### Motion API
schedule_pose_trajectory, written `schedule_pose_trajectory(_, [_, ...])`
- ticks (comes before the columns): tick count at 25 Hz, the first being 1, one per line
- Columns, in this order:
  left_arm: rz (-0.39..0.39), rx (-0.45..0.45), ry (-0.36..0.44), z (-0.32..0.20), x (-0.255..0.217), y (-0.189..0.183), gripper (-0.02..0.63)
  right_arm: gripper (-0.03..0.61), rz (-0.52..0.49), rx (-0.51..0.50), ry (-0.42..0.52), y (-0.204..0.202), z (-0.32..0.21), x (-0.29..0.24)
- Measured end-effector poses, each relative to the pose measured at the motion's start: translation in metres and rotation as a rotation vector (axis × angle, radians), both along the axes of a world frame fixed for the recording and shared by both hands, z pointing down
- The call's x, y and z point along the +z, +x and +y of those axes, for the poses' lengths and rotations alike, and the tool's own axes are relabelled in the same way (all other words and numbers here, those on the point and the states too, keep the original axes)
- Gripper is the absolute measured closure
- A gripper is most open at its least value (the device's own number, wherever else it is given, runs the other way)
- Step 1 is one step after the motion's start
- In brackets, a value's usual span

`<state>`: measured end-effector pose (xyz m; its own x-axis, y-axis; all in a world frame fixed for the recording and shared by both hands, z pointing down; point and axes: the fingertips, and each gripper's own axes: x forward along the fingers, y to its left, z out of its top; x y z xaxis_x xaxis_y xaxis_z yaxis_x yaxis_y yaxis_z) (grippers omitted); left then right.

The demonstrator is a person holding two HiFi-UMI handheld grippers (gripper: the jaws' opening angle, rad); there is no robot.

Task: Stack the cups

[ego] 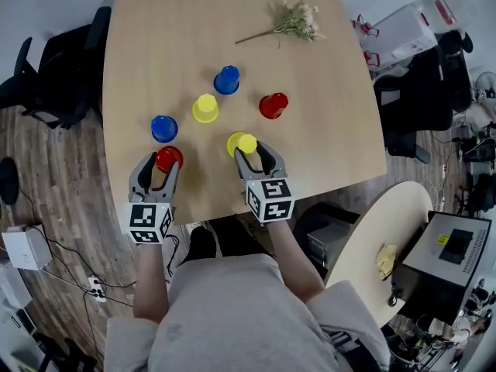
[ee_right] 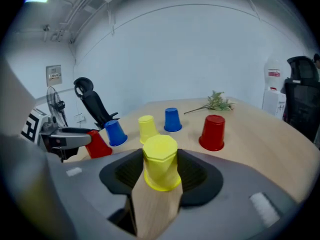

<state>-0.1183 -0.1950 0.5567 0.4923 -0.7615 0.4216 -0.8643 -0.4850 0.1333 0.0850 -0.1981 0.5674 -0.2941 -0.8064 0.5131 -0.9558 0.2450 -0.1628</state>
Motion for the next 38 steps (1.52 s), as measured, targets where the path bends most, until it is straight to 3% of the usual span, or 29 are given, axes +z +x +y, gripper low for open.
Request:
schedule_pose_trajectory(7, [0.025,0.117,-0.007,0.001,0.005,0.049,0.390,0.356,0.024,-0.181,-0.003,-0.063,0.013,0.004])
schedule_pose_trajectory(13, [0.022,0.171,-0.006,0.003,0.011,0.063,0.390,0.356,0.045,-0.201,-0.005,-0.072,0.016,0.013])
schedule_pose_trajectory(15, [0.042,0.188,-0.007,0.007,0.007,0.062,0.344,0.350,0.029,-0.193,-0.002,-0.070,0.016,0.011])
schedule_pose_trajectory(17, [0.076,0.168,0.054,0.008,-0.010,0.055,0.314,0.324,0.006,-0.194,0.003,-0.068,0.017,0.008])
schedule_pose_trajectory(20, [0.109,0.024,0.165,-0.010,-0.038,0.021,0.315,0.318,-0.019,-0.197,0.020,-0.064,0.016,0.000])
schedule_pose_trajectory(22, [0.087,-0.083,0.161,-0.034,-0.036,-0.005,0.316,0.318,-0.028,-0.193,0.025,-0.062,0.015,-0.005])
schedule_pose_trajectory(24, [0.038,-0.130,0.115,-0.058,-0.022,-0.019,0.316,0.318,-0.040,-0.188,0.027,-0.061,0.016,-0.008])
schedule_pose_trajectory(28, [-0.062,-0.076,0.029,-0.083,0.007,-0.012,0.317,0.318,-0.049,-0.181,0.035,-0.057,0.018,-0.016])
schedule_pose_trajectory(30, [-0.085,-0.069,0.013,-0.085,0.013,-0.010,0.391,0.318,-0.051,-0.175,0.040,-0.053,0.018,-0.020])
schedule_pose_trajectory(34, [-0.086,-0.093,0.042,-0.070,0.001,-0.025,0.391,0.318,-0.060,-0.159,0.049,-0.044,0.016,-0.026])
schedule_pose_trajectory(38, [-0.115,-0.051,0.061,-0.028,-0.006,-0.031,0.391,0.318,-0.072,-0.148,0.055,-0.039,0.014,-0.029])
